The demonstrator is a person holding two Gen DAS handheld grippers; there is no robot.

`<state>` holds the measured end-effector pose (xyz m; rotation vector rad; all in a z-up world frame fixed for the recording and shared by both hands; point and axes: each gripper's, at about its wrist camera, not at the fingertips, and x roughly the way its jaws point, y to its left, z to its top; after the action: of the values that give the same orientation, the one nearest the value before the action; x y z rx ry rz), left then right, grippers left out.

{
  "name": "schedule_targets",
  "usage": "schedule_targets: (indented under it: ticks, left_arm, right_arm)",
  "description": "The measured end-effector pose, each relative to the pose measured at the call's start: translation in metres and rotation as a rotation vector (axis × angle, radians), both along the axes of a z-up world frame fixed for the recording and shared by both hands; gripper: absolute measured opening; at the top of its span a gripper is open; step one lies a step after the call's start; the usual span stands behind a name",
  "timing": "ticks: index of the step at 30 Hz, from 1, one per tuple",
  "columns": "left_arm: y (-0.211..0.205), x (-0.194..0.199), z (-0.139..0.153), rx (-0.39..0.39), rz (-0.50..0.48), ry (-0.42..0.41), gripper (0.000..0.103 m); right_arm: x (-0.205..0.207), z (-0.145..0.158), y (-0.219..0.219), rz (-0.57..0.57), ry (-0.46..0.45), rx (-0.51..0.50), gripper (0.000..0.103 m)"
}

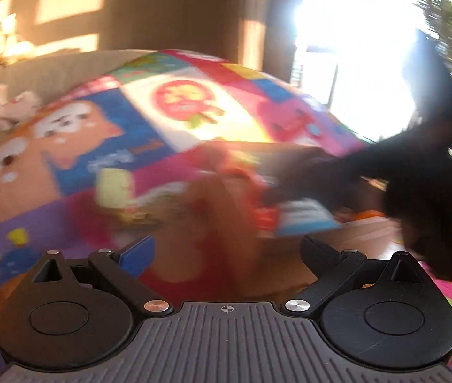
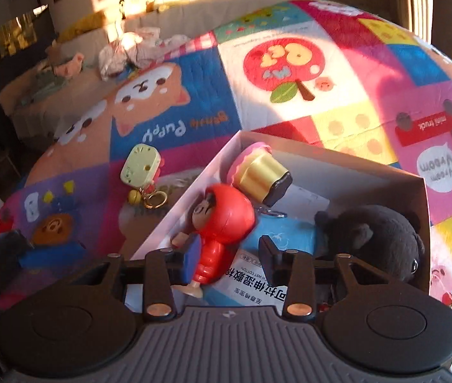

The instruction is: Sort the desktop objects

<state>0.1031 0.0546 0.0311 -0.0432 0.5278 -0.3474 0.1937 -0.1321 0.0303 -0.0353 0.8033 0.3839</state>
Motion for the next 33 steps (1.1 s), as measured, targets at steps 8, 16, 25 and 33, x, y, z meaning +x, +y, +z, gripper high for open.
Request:
schedule_targets:
  ticks: [8, 16, 25, 33]
  left_arm:
    - [0.05, 0.075, 0.003, -0.043, 0.327, 0.053, 0.102]
    - [0.03, 0.131, -0.02, 0.139, 0.293, 0.114, 0.048]
    - [0.03, 0.013, -0.002, 0.06, 0.123, 0.103, 0.048]
    - [0.019, -0.087, -0.009, -0.01, 0.01, 0.086, 0.076]
  right_arm:
    - [-0.015, 0.02, -0.007, -0.006, -0.029, 0.03, 0.039]
    - [-0.02, 0.041, 0.003, 0.021, -0.073, 0.019, 0.039]
    - [0.032, 0.051, 0.063, 0.058, 0.004, -0.048, 0.031]
    - [0.1, 0.002, 0.141, -0.016, 0.051, -0.39, 0.022]
